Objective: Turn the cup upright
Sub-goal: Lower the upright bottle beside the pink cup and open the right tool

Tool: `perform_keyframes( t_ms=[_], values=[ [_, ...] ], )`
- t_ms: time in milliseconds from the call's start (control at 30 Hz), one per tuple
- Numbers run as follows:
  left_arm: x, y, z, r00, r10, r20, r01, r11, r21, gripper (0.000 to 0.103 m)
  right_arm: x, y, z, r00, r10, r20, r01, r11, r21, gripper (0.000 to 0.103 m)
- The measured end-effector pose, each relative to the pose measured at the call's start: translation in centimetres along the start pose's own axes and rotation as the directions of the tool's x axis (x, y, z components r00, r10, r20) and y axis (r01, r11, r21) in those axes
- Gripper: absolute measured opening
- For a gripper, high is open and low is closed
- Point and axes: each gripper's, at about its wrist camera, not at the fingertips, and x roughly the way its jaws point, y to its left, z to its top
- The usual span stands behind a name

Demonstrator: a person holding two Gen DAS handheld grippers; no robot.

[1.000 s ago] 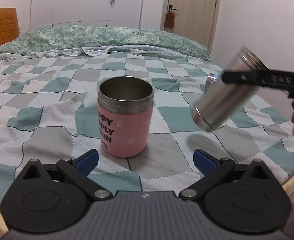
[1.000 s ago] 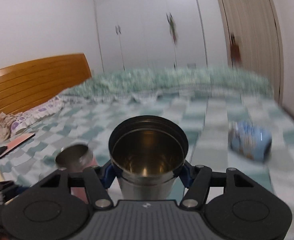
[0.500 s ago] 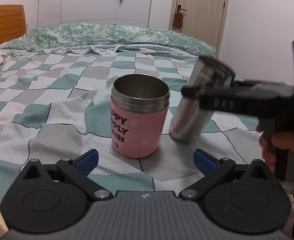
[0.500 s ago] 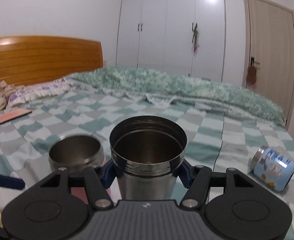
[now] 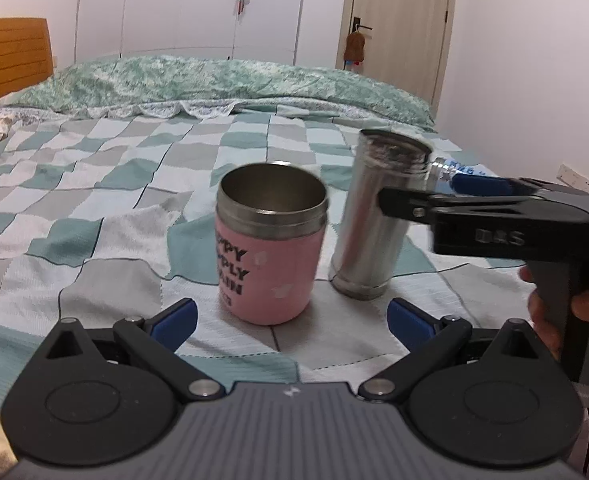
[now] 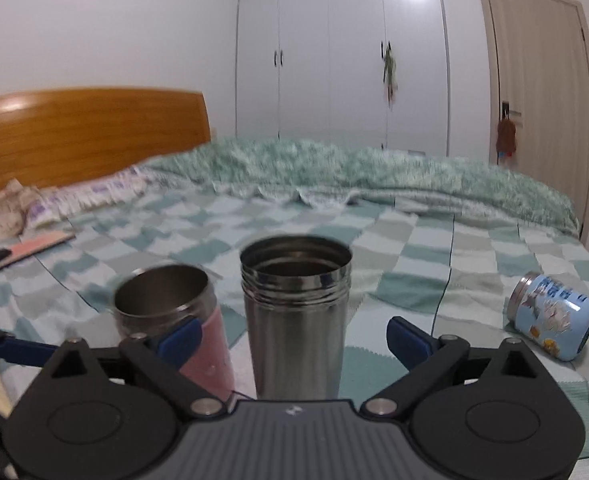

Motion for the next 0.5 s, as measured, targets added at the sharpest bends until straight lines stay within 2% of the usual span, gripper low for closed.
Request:
perform_keyframes(
  t_ms=[100,200,367,500],
  values=[
    [-1.0,-1.1,0.1,0.999,-0.021,0.039,0.021,1.0,0.004,0.103,-3.8,-0.6,-0.4,0.994,-0.005,0.112,0.009,0.999,-0.036,0.103],
    [-2.5,-2.9,-0.1,0.994,-0.042,0.1,0.041,0.999,0.012,0.103,-7.3,-1.4,-0.8,0.985,-0.008,0.171,0.018,0.998,-0.059,0.103],
    [-4.6,-5.8,-1.9,0.969,-0.096,0.227,0.097,0.995,0.008,0.103,-12.8,-3.0,-2.8,0.975,-0.039,0.218,0.058,0.995,-0.08,0.103],
    [-5.4,-7.7,-3.9,0.955,-0.096,0.282,0.104,0.995,-0.012,0.103,-16.5,-4.4,-5.3,0.976,-0.067,0.209,0.082,0.995,-0.063,0.103]
  ],
)
